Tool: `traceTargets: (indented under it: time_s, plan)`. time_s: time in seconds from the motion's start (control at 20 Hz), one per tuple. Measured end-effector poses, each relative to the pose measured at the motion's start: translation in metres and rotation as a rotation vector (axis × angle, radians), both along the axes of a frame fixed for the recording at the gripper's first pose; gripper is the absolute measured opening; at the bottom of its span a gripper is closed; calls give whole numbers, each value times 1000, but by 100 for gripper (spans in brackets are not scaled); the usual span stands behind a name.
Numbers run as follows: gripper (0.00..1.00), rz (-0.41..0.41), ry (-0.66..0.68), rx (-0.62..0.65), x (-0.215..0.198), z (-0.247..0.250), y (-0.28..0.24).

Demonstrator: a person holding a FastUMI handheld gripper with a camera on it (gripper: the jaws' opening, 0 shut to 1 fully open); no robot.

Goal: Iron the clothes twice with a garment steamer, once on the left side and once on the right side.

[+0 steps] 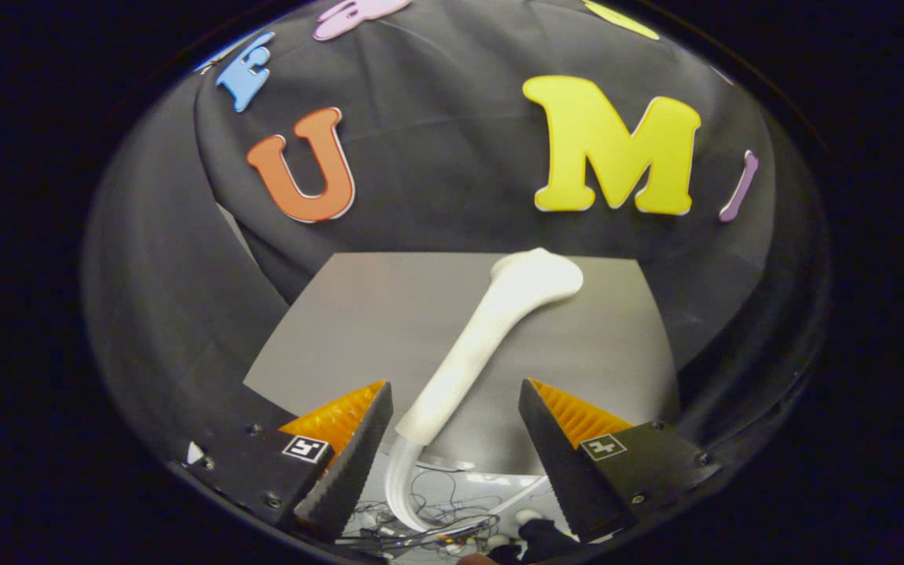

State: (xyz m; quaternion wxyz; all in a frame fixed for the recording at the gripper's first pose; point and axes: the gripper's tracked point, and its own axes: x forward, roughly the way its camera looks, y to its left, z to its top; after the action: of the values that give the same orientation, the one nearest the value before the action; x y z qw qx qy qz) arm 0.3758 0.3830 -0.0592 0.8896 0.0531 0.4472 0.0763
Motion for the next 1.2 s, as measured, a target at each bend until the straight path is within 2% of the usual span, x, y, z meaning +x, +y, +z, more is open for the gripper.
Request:
traceTargets:
  time_s: [0.25, 0.55, 0.65, 0.75, 1.1, 1.15, 1.2]
  plan:
    - [100, -33, 191, -22, 18, -37, 10]
    - [97, -138, 278, -116, 44, -46, 4]
    - [92, -159, 296, -144, 46, -47, 2]
    - [82, -179, 350, -150, 43, -56, 1]
    - [70, -214, 389, -188, 44, -58, 1]
    - [70, -240, 384, -185, 45, -58, -3]
    - [62, -265, 376, -170, 43, -59, -4]
